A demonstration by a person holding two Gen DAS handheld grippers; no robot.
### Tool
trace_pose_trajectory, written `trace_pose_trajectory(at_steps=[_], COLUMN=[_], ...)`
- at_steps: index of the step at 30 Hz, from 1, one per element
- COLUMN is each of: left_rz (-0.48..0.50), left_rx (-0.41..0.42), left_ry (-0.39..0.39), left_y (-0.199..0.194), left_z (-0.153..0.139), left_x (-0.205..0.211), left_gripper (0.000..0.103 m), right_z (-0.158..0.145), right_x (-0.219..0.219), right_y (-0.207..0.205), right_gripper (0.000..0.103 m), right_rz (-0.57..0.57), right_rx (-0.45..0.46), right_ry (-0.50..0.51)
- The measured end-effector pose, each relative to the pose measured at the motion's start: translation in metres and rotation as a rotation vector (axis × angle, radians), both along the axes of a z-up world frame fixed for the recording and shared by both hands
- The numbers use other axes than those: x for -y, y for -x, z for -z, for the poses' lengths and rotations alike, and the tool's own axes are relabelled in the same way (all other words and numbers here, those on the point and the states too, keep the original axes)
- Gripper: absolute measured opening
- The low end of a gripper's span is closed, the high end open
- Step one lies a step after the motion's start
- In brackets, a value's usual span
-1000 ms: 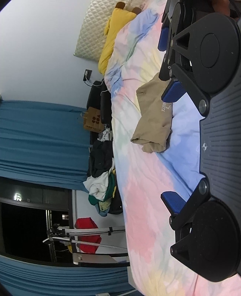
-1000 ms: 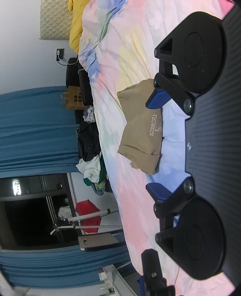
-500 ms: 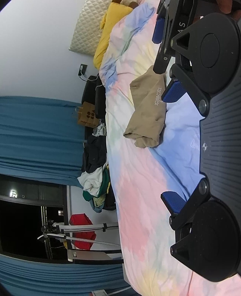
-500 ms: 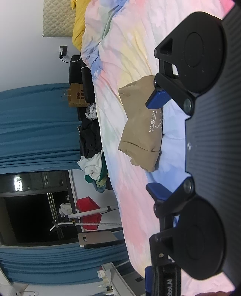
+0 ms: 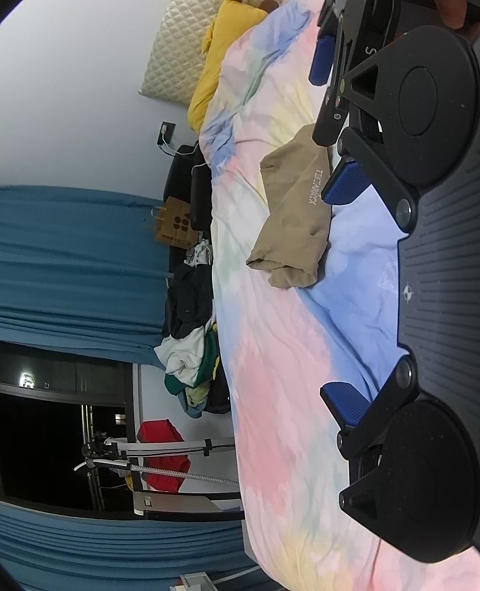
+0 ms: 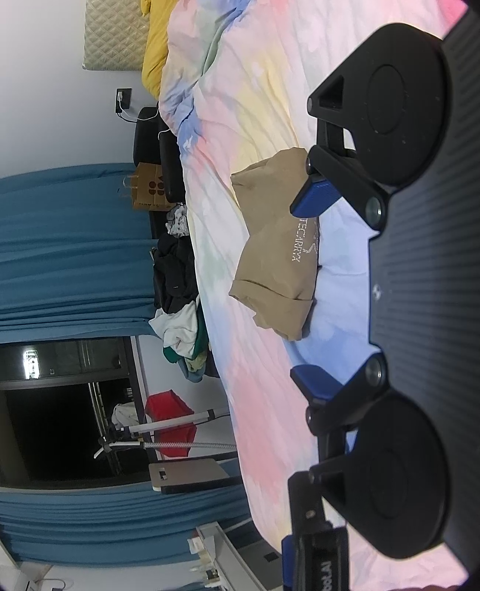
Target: Fold clothes
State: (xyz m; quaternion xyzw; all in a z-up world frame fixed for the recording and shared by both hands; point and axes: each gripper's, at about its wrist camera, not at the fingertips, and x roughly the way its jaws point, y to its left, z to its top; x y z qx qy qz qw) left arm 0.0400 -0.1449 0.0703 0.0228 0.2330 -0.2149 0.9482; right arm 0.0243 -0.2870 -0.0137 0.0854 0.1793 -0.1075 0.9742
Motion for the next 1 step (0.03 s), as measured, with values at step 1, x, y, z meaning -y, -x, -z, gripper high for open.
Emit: trace_pose_trajectory(at_steps=[1], left_rz=[0.001], left_rx=[0.001], left_ry=[0.005], left_y=[0.0002], left_z=[-0.0006], left_x=[-0.0009], left_gripper=[0.103], right_z=[0.0002], right_x=[-0.0004], right_y=[0.0002], right_gripper=[0.088], right_rz=[0.001], right_rx=[0.000], right_ry=[-0.001])
